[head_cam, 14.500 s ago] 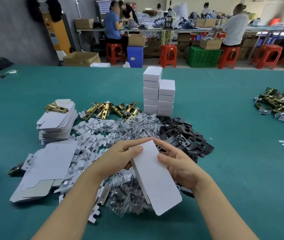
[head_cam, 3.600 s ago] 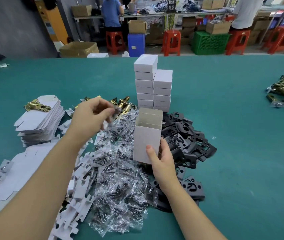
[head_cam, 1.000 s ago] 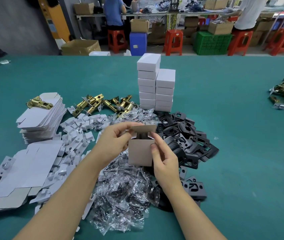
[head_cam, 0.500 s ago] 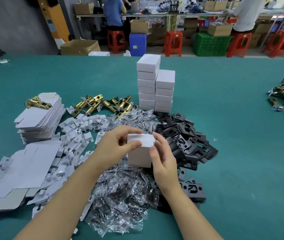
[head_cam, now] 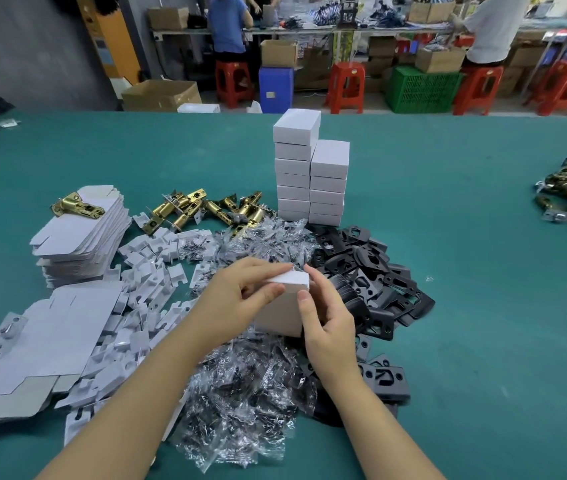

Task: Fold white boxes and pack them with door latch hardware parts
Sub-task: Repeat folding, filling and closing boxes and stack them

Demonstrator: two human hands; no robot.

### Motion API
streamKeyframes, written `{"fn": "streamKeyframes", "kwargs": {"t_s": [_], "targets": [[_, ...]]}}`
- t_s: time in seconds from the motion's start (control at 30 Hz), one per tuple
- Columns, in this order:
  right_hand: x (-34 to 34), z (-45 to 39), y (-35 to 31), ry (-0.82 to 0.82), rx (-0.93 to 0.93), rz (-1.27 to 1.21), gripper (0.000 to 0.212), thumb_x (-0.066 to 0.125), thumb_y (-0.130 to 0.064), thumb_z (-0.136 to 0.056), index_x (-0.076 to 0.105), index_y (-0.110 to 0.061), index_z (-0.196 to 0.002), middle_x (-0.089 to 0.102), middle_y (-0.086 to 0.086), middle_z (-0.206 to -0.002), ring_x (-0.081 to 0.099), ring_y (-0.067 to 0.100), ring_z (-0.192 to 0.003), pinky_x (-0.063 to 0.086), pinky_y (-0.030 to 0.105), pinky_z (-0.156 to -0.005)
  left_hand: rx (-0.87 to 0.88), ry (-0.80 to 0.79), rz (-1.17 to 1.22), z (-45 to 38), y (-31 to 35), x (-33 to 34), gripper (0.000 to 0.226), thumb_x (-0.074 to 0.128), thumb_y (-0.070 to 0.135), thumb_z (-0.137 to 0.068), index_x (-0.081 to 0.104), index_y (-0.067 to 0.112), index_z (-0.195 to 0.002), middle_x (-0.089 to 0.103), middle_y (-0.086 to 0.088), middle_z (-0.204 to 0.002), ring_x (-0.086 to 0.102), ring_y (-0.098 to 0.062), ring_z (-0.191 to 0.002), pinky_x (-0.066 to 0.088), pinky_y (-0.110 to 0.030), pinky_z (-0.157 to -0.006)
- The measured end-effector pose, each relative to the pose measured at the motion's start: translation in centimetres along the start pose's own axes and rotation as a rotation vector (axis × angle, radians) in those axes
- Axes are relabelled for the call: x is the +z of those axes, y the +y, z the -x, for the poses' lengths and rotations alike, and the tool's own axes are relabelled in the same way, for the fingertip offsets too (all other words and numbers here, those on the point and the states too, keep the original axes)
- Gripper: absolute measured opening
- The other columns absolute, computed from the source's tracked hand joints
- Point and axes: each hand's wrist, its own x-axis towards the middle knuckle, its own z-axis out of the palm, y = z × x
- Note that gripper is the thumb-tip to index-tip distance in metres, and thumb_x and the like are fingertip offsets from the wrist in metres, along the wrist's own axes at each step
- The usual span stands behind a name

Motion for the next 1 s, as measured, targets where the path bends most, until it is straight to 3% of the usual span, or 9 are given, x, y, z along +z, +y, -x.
{"fn": "streamKeyframes", "kwargs": {"t_s": [0.13,0.33,0.5,0.67,0.83,1.0], "targets": [[0.0,0.0,0.1,0.009,-0.005,-0.003,0.037,0.051,-0.057,-0.097,0.059,-0.044,-0.130,0.068,-0.024,-0.118,0.066,0.007,-0.111,0.056,0.020,-0.074,-0.008,-0.003,0.014,-0.1,0.2,-0.3,0.030,0.064,0.043,-0.089,0.064,0.060,-0.113,0.063,0.021,-0.098,0.050,0.000,-0.073,0.040,-0.009,-0.067],[0.0,-0.1,0.5,0.023,-0.003,-0.027,0.040,0.052,-0.055,-0.097,0.061,-0.033,-0.129,0.070,-0.016,-0.116,0.067,0.013,-0.108,0.057,0.025,-0.077,0.005,-0.035,-0.015,-0.3,0.8,-0.3,0.029,0.061,0.047,-0.086,0.065,0.055,-0.114,0.061,0.025,-0.092,0.054,0.002,-0.077,0.041,-0.009,-0.068],[0.0,-0.2,0.4,0.040,-0.015,-0.040,0.036,0.051,-0.052,-0.098,0.061,-0.033,-0.126,0.070,-0.015,-0.113,0.068,0.014,-0.104,0.056,0.024,-0.074,0.027,-0.060,-0.060,-0.4,1.1,-0.5,0.030,0.061,0.048,-0.087,0.064,0.058,-0.114,0.062,0.025,-0.096,0.055,0.002,-0.081,0.040,-0.008,-0.069],[-0.1,-0.1,0.4,0.037,-0.027,-0.029,0.037,0.049,-0.051,-0.097,0.060,-0.032,-0.127,0.071,-0.013,-0.111,0.068,0.016,-0.101,0.057,0.029,-0.073,0.026,-0.087,-0.084,-0.7,1.1,-0.7,0.028,0.060,0.053,-0.086,0.066,0.064,-0.111,0.063,0.013,-0.089,0.053,-0.003,-0.076,0.040,-0.013,-0.067],[-0.2,0.0,0.0,0.030,-0.064,-0.013,0.031,0.048,-0.050,-0.098,0.059,-0.041,-0.125,0.071,-0.013,-0.105,0.067,0.015,-0.096,0.052,0.021,-0.072,0.042,-0.140,-0.137,-1.0,1.2,-1.1,0.030,0.057,0.054,-0.090,0.061,0.068,-0.116,0.061,0.009,-0.091,0.052,-0.001,-0.075,0.039,-0.013,-0.067],[-0.2,0.1,-0.2,0.027,-0.111,-0.007,0.029,0.048,-0.045,-0.099,0.061,-0.043,-0.125,0.070,-0.016,-0.108,0.066,0.011,-0.103,0.050,0.014,-0.077,0.024,-0.189,-0.163,-0.8,0.9,-0.9,0.033,0.053,0.050,-0.096,0.057,0.068,-0.124,0.056,0.018,-0.096,0.053,-0.002,-0.078,0.040,-0.014,-0.067]]}}
